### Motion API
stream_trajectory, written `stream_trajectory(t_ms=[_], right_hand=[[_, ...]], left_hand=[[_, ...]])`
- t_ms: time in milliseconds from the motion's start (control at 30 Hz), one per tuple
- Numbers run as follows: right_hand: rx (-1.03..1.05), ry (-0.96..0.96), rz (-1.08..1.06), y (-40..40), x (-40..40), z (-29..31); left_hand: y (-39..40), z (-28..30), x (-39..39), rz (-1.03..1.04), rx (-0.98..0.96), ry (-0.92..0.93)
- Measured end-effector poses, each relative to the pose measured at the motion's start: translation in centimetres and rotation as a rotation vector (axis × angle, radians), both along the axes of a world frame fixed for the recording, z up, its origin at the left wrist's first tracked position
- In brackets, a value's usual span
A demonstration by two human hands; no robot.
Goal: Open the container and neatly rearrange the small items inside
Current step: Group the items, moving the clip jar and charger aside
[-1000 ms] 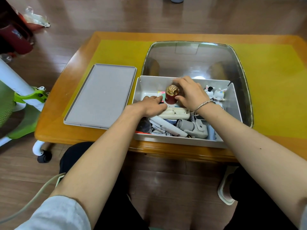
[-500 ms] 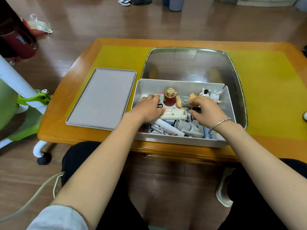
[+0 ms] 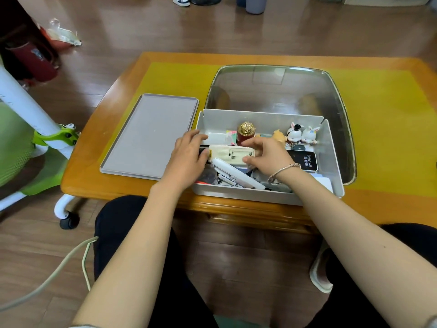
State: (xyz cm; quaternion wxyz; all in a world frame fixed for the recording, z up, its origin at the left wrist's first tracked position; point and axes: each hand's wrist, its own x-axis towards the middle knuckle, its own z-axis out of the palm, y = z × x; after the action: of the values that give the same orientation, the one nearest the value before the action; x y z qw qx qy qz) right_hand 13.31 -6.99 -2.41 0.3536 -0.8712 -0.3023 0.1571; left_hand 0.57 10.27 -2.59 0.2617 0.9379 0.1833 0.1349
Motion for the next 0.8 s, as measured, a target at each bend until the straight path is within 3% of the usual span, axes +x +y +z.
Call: stream_trajectory(t_ms=[67, 167, 300, 400, 633, 800], right_hand=[[0.096, -0.049, -0.026, 0.0, -0.3, 0.1], [0.076, -0.275, 0.012, -0.5, -0.5, 0.7], [-0.261, -0.22, 0.25, -0.2, -1.9, 0.7], [-0.463, -0.288, 0.318, 0.7, -2.3, 0.2], [-0.201, -0.419, 0.049, 1.8, -1.9, -0.2], [-0.025, -0.359, -0.002, 1.0, -0.4, 0.7]], left_hand=[[0.3, 0.2, -0.6, 0.021, 0.068, -0.02], [0.8, 0.3, -1.3, 0.031, 0.119, 0.003], [0.7, 0.0, -1.6, 0.037, -0.026, -0.031], [0.3, -0.4, -1.4, 0.059, -0.168, 0.011], [0.1, -1.1, -1.7, 0.053, -0.16, 0.057], [0.0, -1.2, -1.7, 0.059, -0.134, 0.068]])
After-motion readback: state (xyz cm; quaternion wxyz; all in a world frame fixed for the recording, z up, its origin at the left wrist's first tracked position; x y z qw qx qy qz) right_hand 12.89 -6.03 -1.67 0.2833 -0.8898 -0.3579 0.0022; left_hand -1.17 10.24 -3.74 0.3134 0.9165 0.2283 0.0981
